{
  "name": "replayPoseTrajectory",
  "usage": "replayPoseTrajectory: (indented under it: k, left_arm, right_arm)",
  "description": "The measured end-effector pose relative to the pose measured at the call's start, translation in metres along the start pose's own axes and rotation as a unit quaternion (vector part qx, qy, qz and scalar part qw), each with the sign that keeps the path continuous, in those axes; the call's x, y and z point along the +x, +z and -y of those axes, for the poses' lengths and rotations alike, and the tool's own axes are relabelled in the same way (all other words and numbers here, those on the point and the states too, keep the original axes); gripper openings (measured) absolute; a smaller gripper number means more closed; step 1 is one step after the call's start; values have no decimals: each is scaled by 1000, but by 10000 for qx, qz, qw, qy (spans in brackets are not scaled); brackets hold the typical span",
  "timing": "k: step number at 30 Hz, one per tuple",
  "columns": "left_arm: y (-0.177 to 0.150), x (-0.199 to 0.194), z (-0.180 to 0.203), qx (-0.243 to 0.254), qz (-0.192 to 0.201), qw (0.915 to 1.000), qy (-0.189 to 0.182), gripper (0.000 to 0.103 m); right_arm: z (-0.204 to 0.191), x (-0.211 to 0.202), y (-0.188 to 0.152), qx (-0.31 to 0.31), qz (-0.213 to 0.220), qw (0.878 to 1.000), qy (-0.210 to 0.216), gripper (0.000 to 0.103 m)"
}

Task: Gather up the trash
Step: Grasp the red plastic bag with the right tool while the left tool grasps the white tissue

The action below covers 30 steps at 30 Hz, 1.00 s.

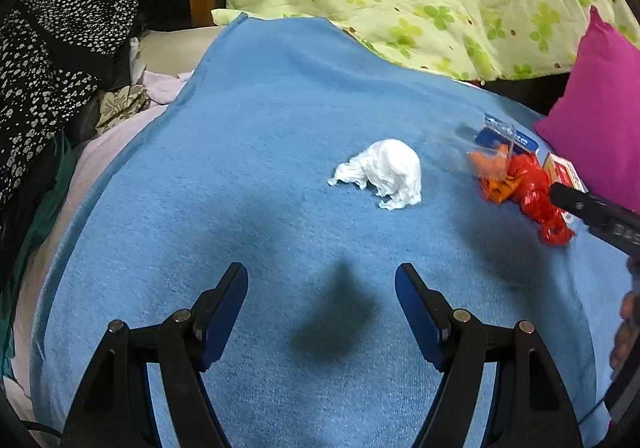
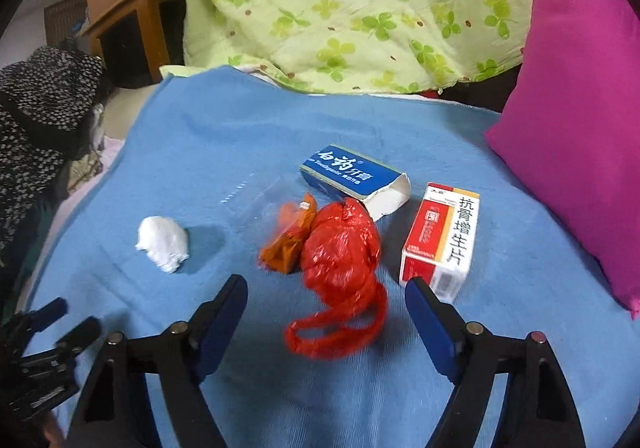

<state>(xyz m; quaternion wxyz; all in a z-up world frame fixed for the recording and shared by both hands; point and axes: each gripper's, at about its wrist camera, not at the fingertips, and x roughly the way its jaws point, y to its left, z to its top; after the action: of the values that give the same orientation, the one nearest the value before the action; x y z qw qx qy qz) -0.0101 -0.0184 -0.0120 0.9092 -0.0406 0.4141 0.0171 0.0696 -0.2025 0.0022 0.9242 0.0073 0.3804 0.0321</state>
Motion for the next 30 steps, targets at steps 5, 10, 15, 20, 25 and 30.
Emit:
replayPoseTrajectory:
  k: [5,10,15,20,25,30]
  left_arm:
    - [2,4,0,-10,-44,10000,-21,77]
    - [2,6,1,21,-44,10000,-4,77]
    - [2,9,-2,-84,-108,9999,-16,77]
    - [5,15,-6,-220,-169,9996,-36,77]
    - [21,23,-1,-318,-160,9992,-155,77]
    - [47,46,15,-443,-324,9980,-321,77]
  right_arm:
    - [0,23,6,-63,-125,9999,-95,73]
    - [4,40,7,-34,-262,9995,-184,63]
    - [10,53,9,57,-332,9993,-163,51]
    - [14,51,9,203,-275,9994,79,43]
    - [16,23,-7,452,-14,9986,284,43]
    - [18,-7,-31,623,149,9967,499,43]
